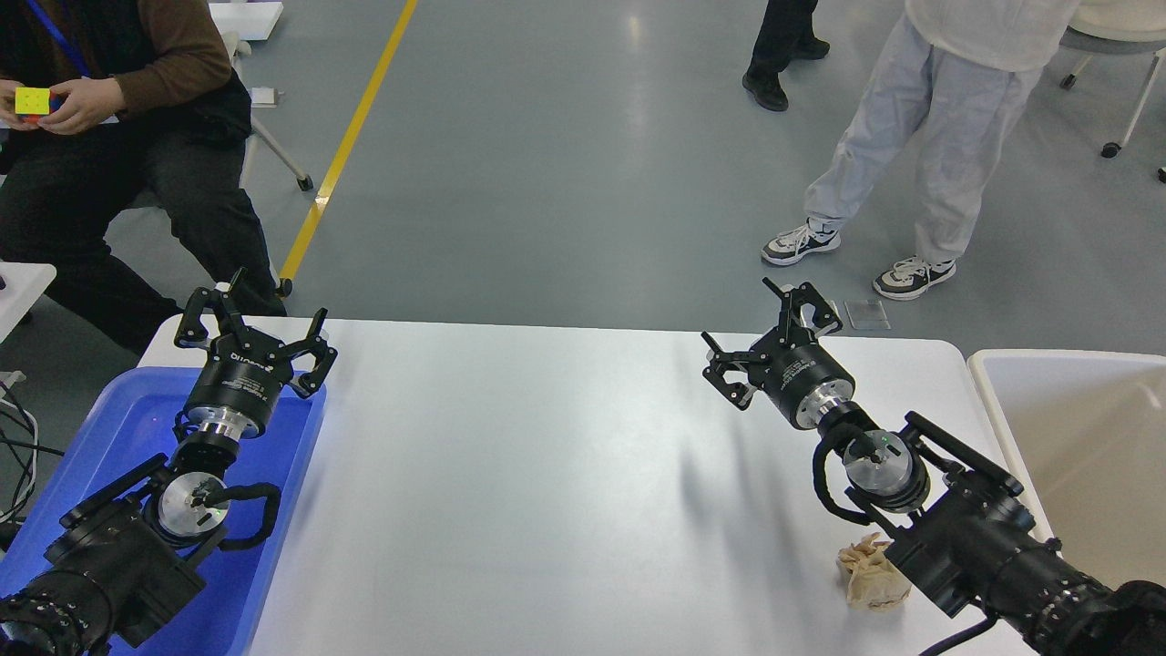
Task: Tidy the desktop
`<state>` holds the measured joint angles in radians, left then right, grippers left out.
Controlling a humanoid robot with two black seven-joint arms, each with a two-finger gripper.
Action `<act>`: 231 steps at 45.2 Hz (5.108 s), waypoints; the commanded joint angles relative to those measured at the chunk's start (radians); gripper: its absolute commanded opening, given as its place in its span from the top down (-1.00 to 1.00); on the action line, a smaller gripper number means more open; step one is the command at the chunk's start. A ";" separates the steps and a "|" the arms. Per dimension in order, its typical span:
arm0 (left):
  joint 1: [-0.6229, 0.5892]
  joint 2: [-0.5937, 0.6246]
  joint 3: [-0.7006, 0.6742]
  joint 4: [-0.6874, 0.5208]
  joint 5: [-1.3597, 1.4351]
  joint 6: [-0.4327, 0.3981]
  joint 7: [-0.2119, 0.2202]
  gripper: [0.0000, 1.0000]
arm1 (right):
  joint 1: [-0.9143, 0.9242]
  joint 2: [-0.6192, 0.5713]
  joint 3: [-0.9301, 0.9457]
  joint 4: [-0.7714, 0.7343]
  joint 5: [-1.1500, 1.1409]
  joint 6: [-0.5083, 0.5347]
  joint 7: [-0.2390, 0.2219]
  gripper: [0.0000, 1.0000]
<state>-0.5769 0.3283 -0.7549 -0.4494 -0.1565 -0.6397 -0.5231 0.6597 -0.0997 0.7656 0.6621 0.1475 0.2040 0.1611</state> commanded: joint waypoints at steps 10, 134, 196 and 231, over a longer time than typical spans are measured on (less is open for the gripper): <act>0.000 0.000 0.000 0.000 -0.001 0.000 0.000 -1.00 | 0.000 0.001 0.000 0.004 -0.002 0.002 0.000 -1.00; -0.001 0.002 0.000 0.000 -0.003 -0.002 0.002 -1.00 | 0.107 -0.732 -0.862 0.625 -1.609 -0.112 0.021 -1.00; -0.001 0.002 0.000 0.000 -0.003 -0.002 0.002 -1.00 | 0.061 -0.627 -0.910 0.459 -1.638 -0.212 0.106 1.00; -0.003 0.002 0.000 0.000 -0.001 -0.003 0.002 -1.00 | 0.241 -1.003 -0.913 0.715 -1.614 -0.204 0.181 1.00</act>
<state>-0.5799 0.3298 -0.7547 -0.4496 -0.1584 -0.6413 -0.5215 0.8017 -0.9097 -0.1396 1.2121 -1.4717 -0.0118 0.3258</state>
